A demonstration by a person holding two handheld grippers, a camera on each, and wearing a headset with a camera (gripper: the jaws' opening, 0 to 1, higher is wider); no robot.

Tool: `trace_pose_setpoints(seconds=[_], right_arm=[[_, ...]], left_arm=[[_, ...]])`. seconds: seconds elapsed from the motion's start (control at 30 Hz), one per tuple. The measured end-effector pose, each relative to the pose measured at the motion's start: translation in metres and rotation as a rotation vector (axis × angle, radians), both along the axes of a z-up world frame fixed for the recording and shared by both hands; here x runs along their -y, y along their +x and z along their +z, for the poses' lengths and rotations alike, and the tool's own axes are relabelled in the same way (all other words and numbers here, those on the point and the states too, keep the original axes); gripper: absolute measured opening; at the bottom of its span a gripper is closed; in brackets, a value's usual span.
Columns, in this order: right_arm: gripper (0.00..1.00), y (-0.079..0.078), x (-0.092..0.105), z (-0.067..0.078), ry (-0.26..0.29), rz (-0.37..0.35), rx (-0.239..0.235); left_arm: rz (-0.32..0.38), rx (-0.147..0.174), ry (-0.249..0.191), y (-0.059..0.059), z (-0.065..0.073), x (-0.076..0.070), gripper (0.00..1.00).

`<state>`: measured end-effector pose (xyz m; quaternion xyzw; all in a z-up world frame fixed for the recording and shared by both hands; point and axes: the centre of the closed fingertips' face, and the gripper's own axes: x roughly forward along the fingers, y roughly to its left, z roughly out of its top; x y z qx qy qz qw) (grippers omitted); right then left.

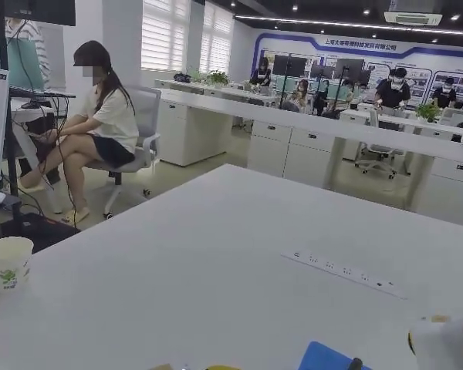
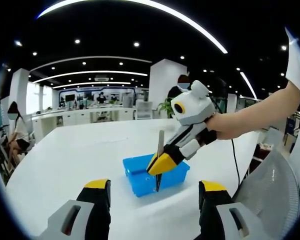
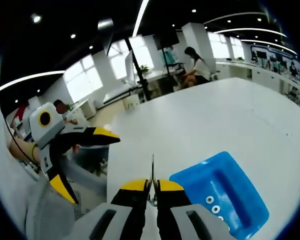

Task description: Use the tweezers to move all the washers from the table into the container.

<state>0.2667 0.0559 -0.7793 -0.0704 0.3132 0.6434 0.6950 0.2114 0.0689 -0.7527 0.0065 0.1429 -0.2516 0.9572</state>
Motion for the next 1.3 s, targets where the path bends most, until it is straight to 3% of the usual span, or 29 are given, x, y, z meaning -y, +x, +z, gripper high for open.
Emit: trace_pose_setpoints(seconds=[0.07, 0.13, 0.33, 0.47, 0.73, 1.3], right_arm=[[0.03, 0.008, 0.001, 0.006, 0.024, -0.034, 0.0], [0.03, 0.014, 0.002, 0.011, 0.052, -0.074, -0.03], [0.03, 0.03, 0.006, 0.016, 0.081, -0.131, -0.04], [0.03, 0.044, 0.007, 0.018, 0.117, -0.203, -0.087], [0.03, 0.064, 0.002, 0.003, 0.102, -0.259, -0.115], [0.03, 0.09, -0.001, -0.04, -0.008, -0.302, -0.095]], left_arm=[[-0.002, -0.002, 0.0, 0.0, 0.0, 0.0, 0.72], [-0.003, -0.005, 0.002, -0.001, -0.001, 0.001, 0.72], [-0.016, -0.011, 0.01, -0.002, -0.003, 0.003, 0.72], [-0.017, -0.005, -0.002, -0.002, 0.0, 0.003, 0.72], [-0.008, -0.007, -0.021, -0.001, 0.001, 0.002, 0.69], [-0.007, -0.009, -0.027, 0.0, 0.001, 0.001, 0.66]])
